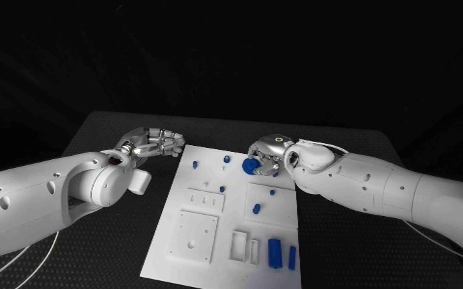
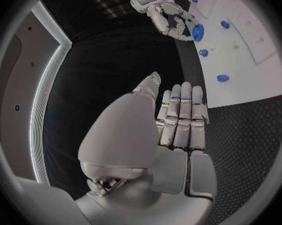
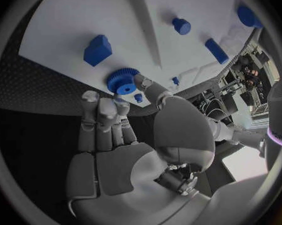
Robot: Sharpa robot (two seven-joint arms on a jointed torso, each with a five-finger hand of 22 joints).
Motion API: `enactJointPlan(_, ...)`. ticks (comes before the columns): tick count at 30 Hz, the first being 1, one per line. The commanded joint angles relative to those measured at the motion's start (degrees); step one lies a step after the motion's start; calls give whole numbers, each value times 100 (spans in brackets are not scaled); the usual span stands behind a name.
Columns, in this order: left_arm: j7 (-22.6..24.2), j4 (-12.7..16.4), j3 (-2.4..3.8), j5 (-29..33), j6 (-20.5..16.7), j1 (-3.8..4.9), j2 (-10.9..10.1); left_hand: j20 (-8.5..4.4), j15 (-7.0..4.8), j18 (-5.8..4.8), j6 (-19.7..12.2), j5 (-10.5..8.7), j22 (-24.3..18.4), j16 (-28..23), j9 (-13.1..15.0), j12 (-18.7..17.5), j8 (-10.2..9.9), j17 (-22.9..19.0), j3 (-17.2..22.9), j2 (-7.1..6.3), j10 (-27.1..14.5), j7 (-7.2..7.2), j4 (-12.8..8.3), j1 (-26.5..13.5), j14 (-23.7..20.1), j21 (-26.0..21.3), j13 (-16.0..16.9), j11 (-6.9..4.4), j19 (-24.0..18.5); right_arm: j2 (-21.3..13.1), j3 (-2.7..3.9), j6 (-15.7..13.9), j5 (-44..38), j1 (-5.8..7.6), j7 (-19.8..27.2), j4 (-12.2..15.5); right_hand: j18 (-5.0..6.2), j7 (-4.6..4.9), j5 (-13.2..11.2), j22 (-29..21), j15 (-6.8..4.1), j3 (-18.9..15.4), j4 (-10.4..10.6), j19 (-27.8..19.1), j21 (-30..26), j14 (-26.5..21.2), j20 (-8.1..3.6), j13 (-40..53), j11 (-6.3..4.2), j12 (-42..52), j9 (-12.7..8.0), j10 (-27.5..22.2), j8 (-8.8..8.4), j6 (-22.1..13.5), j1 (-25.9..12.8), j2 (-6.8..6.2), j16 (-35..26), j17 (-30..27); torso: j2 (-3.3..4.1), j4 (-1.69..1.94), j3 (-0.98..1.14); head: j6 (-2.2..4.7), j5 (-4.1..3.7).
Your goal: Assemble the parts on the task board
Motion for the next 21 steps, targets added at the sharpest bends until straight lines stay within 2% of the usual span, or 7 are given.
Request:
enactJointPlan(1, 21, 19, 4, -38, 86, 6, 9, -1, 5, 97, 30, -38, 113, -27, -7, -34, -36, 9, 0, 6, 26, 25, 31, 54, 0, -13, -9, -8, -31, 15, -34, 313, -46, -47, 25, -9, 233, 128, -1, -7, -14, -22, -11, -16, 8, -12, -9, -2, -4, 20, 1, -42, 0, 504, -30, 45, -39, 9, 2, 1, -2, 2, -4)
enactJointPlan(11, 19, 20, 4, -40, 86, 6, 9, -1, 5, 97, 30, -38, 113, -29, -7, -35, -36, 12, -3, 7, 27, 25, 36, 59, 0, -13, -9, -8, -31, 70, -54, 303, -164, -48, 9, -75, 233, 87, -174, -27, -47, 80, 24, -5, 3, 2, -17, -10, -42, 22, 21, -22, 58, 632, 55, 124, -41, 9, -1, 3, 2, -6, -7)
enactJointPlan(15, 18, 19, 4, -41, 88, 6, 10, -1, 5, 97, 31, -38, 113, -30, -7, -36, -36, 13, -3, 8, 27, 25, 39, 61, 0, -12, -9, -8, -31, 84, -60, 276, -202, -50, 7, -80, 233, 59, -367, -37, -69, 219, 83, 5, 6, 14, -20, -16, -69, 24, 32, 2, 92, 720, 116, 142, -42, 9, 1, 1, 4, -13, -4)
enactJointPlan(18, 12, 12, 4, -44, 86, 6, 14, -1, 5, 97, 31, -38, 113, -31, -7, -36, -36, 13, -4, 10, 28, 25, 41, 62, 1, -12, -9, -8, -30, 92, -61, 288, -230, -50, 8, -73, 233, 16, -605, -45, -103, 418, 183, 18, 15, 32, -24, -24, -110, 22, 53, 34, 143, 848, 169, 175, -42, 8, -1, 0, 5, -11, -3)
enactJointPlan(21, 11, 11, 4, -47, 93, 6, 15, -1, 5, 97, 31, -38, 113, -31, -7, -36, -35, 14, -4, 11, 28, 25, 43, 63, 1, -12, -9, -8, -30, 98, -61, 298, -269, -51, -5, -65, 233, -6, -652, -47, -117, 511, 239, 20, 21, 36, -27, -25, -128, 25, 68, 52, 169, 912, 180, 193, -42, 8, -3, 1, 4, -8, -2)
